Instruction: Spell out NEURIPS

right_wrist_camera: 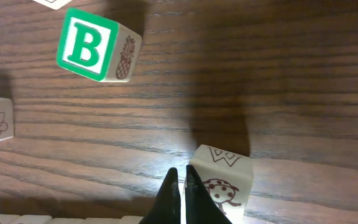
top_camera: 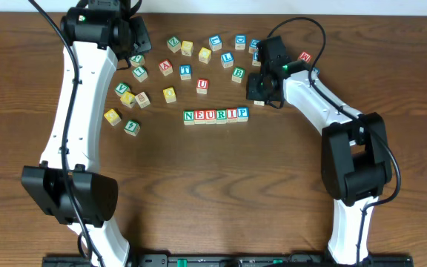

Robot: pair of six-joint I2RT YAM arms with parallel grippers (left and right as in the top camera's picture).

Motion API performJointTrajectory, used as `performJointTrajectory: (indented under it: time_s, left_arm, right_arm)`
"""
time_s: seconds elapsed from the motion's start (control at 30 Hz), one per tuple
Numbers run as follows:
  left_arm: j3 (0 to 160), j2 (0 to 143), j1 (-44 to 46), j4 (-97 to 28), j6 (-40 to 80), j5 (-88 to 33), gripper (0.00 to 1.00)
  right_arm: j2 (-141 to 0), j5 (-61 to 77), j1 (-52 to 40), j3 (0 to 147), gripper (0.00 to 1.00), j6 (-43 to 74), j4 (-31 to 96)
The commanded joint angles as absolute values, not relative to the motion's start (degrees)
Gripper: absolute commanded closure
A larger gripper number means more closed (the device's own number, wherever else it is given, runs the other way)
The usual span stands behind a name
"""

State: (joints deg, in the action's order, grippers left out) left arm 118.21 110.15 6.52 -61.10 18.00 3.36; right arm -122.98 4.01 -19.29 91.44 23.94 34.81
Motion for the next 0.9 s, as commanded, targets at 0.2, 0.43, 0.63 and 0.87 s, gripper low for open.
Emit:
performJointTrajectory:
  time_s: [0.2,0.43,0.63,0.87]
  left_arm:
    - [118.4,110.5,6.5,-61.2,17.4,3.7,0.63]
    - [118.4,110.5,6.5,-61.2,17.4,3.7,0.63]
    - [118.4,110.5,6.5,-61.2,17.4,3.7,0.63]
    - [118.4,110.5,6.5,-61.2,17.4,3.7,0.63]
  right_arm:
    - [-127.3,3.4,-21.4,91.0,0.99,24.8,35.3]
    - [-127.3,3.6,-21.2,92.5,0.99,24.8,34.6]
    - [-127.0,3.6,-20.7,99.0,0.99,23.1,39.3]
    - [-127.0,3.4,-19.7,106.7,0.96,22.7,46.0]
